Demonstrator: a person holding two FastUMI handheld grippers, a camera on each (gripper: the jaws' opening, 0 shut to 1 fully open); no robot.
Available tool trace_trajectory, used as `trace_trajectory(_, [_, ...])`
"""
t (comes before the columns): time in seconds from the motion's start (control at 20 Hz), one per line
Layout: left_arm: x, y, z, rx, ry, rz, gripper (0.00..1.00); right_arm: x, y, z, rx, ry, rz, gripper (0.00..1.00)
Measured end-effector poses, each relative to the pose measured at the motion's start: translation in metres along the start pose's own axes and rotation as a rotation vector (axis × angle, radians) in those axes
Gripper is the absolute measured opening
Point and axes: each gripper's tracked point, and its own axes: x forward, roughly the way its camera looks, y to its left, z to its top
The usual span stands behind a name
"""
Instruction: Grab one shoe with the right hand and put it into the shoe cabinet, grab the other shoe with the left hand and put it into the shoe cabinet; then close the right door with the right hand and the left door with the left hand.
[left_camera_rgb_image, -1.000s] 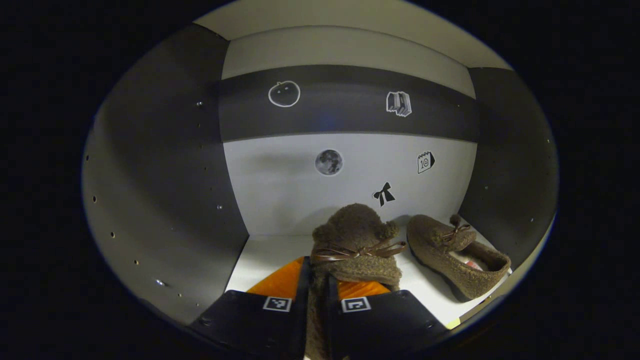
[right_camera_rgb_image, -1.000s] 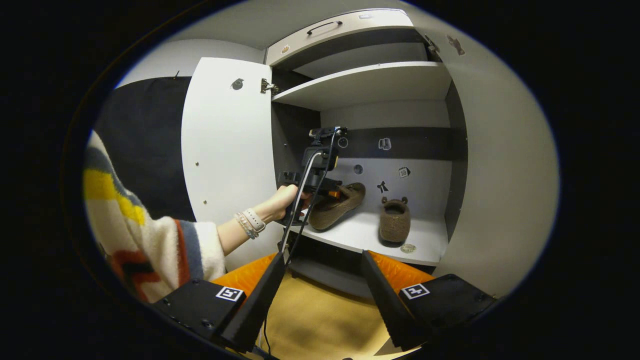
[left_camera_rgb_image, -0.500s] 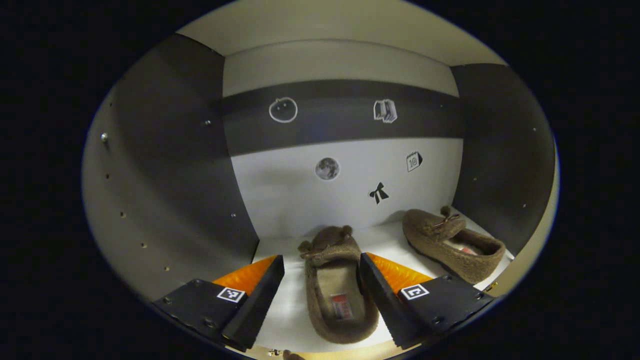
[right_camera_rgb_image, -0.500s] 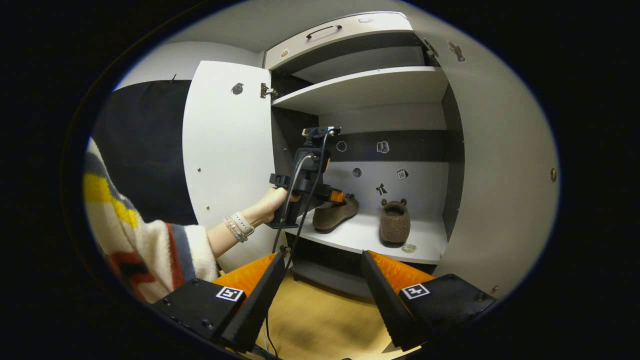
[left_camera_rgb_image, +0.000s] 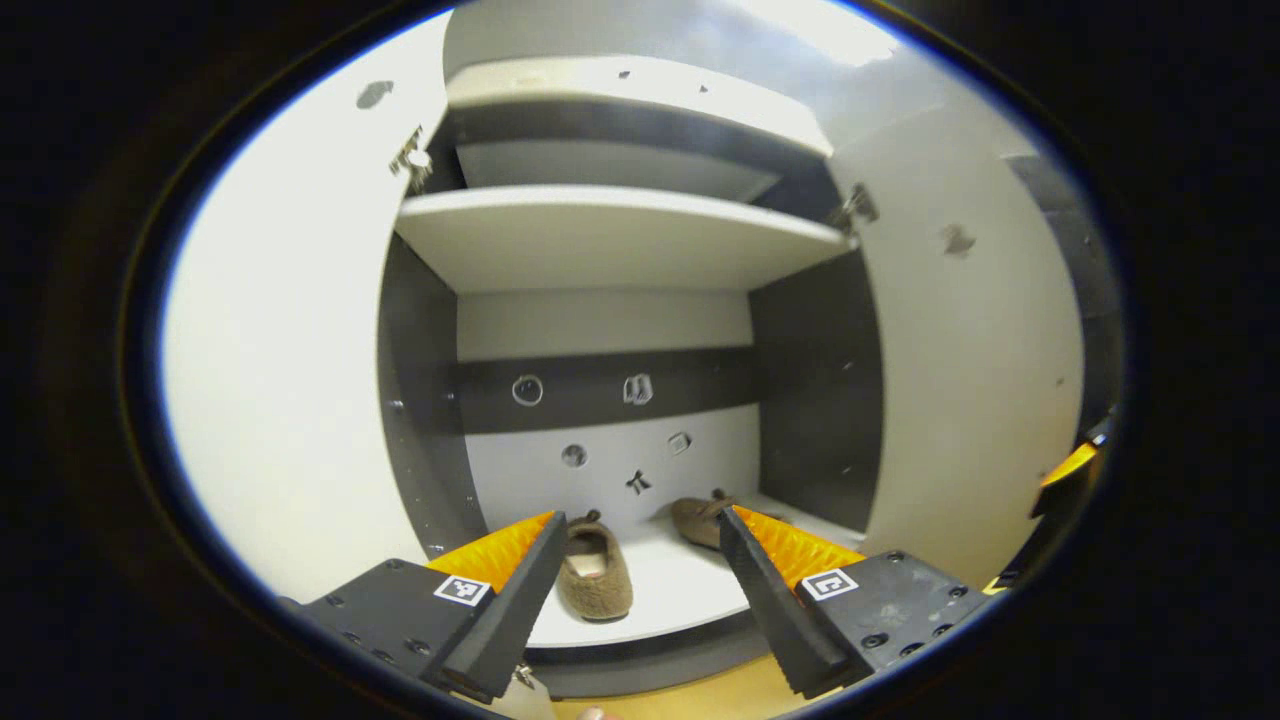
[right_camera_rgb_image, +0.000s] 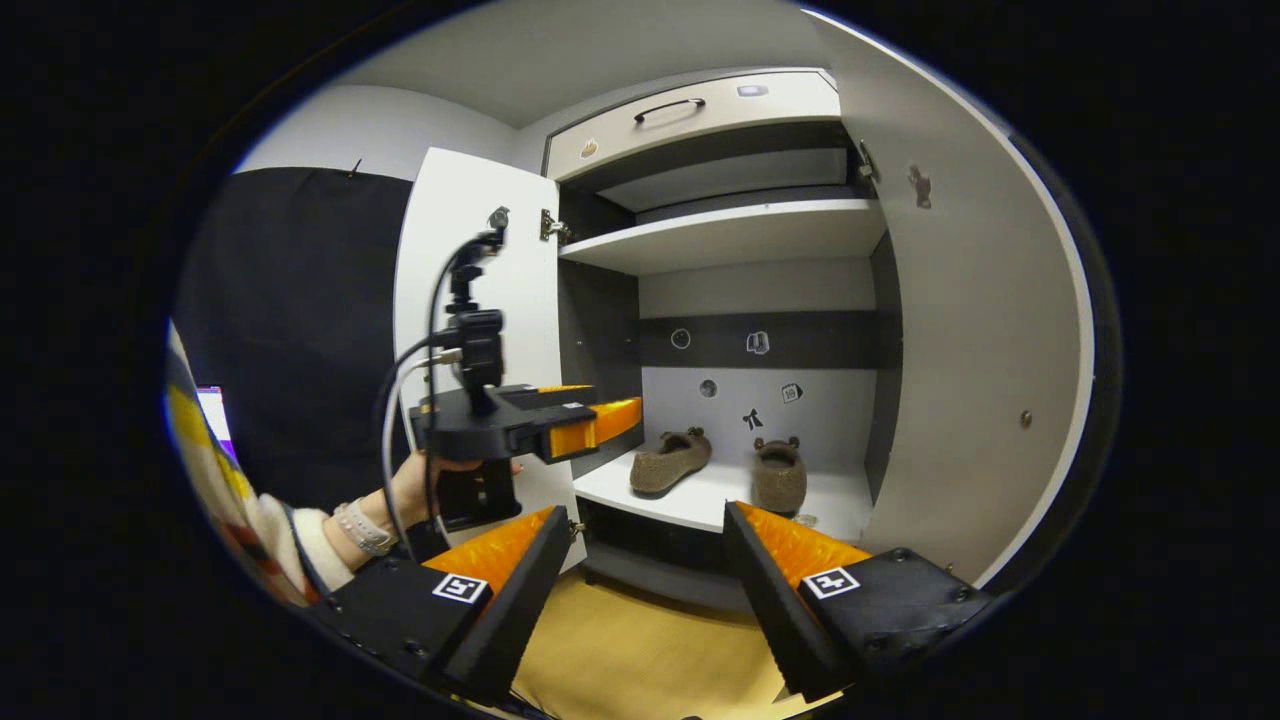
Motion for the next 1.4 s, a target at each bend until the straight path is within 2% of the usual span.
trace_trajectory(0.1, [-0.040, -0.016, 0.027, -0.066, -0.073, -0.048, 0.96, -0.015, -0.004, 0.008, -0.004, -0.018, -0.044, 0.98])
trace_trajectory(0.15, [-0.056, -0.019, 0.036, -0.073, -0.093, -0.056, 0.99, -0.022, -0.006, 0.012, -0.003, -0.030, -0.060, 0.98])
trace_trajectory(0.2, [-0.073, -0.018, 0.045, -0.060, -0.106, -0.050, 0.93, -0.031, -0.009, 0.016, 0.000, -0.046, -0.076, 0.98])
trace_trajectory(0.25, [-0.087, -0.014, 0.052, -0.031, -0.121, -0.029, 0.96, -0.042, -0.013, 0.021, -0.003, -0.060, -0.096, 0.98])
trace_trajectory(0.35, [-0.114, -0.013, 0.061, 0.030, -0.149, -0.011, 0.96, -0.070, -0.033, 0.026, -0.033, -0.082, -0.173, 0.98])
trace_trajectory(0.4, [-0.123, -0.016, 0.060, 0.041, -0.158, -0.014, 0.99, -0.082, -0.045, 0.024, -0.052, -0.077, -0.224, 0.94])
trace_trajectory(0.45, [-0.130, -0.020, 0.061, 0.039, -0.156, -0.030, 0.96, -0.095, -0.062, 0.022, -0.068, -0.067, -0.280, 0.98])
trace_trajectory(0.6, [-0.145, -0.031, 0.061, 0.000, -0.143, -0.088, 0.96, -0.129, -0.104, 0.019, -0.074, -0.050, -0.411, 0.98])
trace_trajectory(0.7, [-0.150, -0.036, 0.058, -0.039, -0.122, -0.119, 0.96, -0.141, -0.128, 0.024, -0.051, -0.066, -0.452, 0.98])
trace_trajectory(0.75, [-0.152, -0.036, 0.057, -0.050, -0.114, -0.128, 0.99, -0.143, -0.142, 0.024, -0.038, -0.070, -0.473, 0.98])
trace_trajectory(0.85, [-0.153, -0.036, 0.053, -0.059, -0.094, -0.128, 0.96, -0.145, -0.176, 0.021, -0.005, -0.066, -0.507, 0.98])
trace_trajectory(1.0, [-0.156, -0.031, 0.045, -0.030, -0.059, -0.095, 0.96, -0.133, -0.210, 0.018, 0.040, -0.065, -0.508, 0.97])
trace_trajectory(1.1, [-0.156, -0.029, 0.042, -0.025, -0.048, -0.075, 0.96, -0.118, -0.221, 0.018, 0.038, -0.067, -0.482, 0.97])
trace_trajectory(1.35, [-0.158, -0.017, 0.035, -0.051, -0.033, -0.021, 0.96, -0.098, -0.216, 0.011, -0.002, -0.037, -0.418, 1.00])
trace_trajectory(1.4, [-0.158, -0.014, 0.033, -0.052, -0.026, -0.009, 0.96, -0.096, -0.213, 0.012, -0.009, -0.035, -0.415, 0.97])
